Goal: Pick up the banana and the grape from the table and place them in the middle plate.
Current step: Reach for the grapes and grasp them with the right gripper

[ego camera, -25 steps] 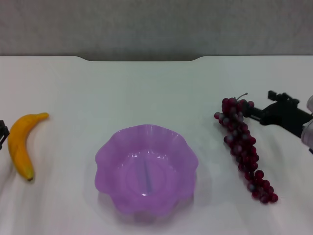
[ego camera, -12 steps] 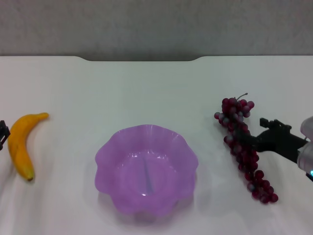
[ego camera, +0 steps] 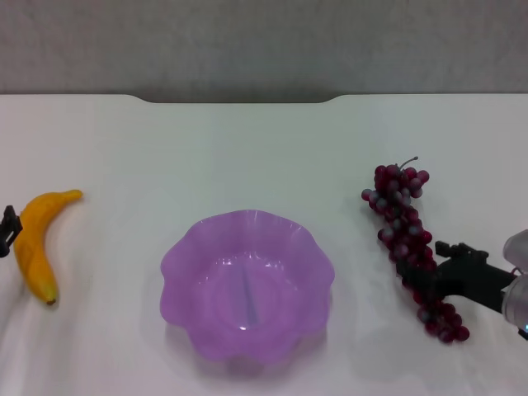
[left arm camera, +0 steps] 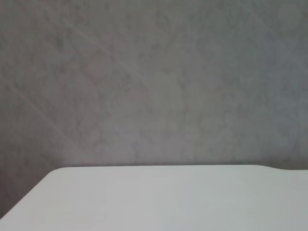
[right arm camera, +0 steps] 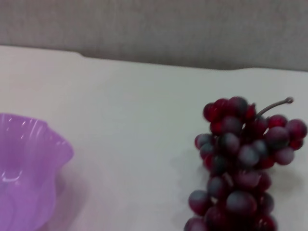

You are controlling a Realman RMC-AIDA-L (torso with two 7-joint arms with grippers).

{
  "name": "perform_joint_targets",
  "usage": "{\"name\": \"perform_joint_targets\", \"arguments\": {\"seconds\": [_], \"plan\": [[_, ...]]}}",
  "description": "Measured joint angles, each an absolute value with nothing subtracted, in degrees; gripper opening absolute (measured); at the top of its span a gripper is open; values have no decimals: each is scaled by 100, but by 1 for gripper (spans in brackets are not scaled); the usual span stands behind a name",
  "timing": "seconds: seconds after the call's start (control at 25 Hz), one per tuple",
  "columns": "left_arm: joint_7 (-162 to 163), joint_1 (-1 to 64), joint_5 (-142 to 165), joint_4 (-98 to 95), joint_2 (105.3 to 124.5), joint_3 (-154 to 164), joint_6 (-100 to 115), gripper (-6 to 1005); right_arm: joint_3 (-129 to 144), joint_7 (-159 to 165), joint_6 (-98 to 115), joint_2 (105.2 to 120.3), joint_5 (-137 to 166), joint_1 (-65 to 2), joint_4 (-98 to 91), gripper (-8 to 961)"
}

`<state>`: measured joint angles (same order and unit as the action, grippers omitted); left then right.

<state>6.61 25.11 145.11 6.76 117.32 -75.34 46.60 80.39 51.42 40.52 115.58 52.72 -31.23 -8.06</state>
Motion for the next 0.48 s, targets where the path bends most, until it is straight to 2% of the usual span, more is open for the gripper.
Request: {"name": "perform_joint_targets", "arguments": {"seconds": [0.48], "plan": [[675, 2488, 14511, 676, 11733, -7514, 4672, 885, 8130, 5281, 4020, 11564, 5349, -3117, -696, 890]]}}
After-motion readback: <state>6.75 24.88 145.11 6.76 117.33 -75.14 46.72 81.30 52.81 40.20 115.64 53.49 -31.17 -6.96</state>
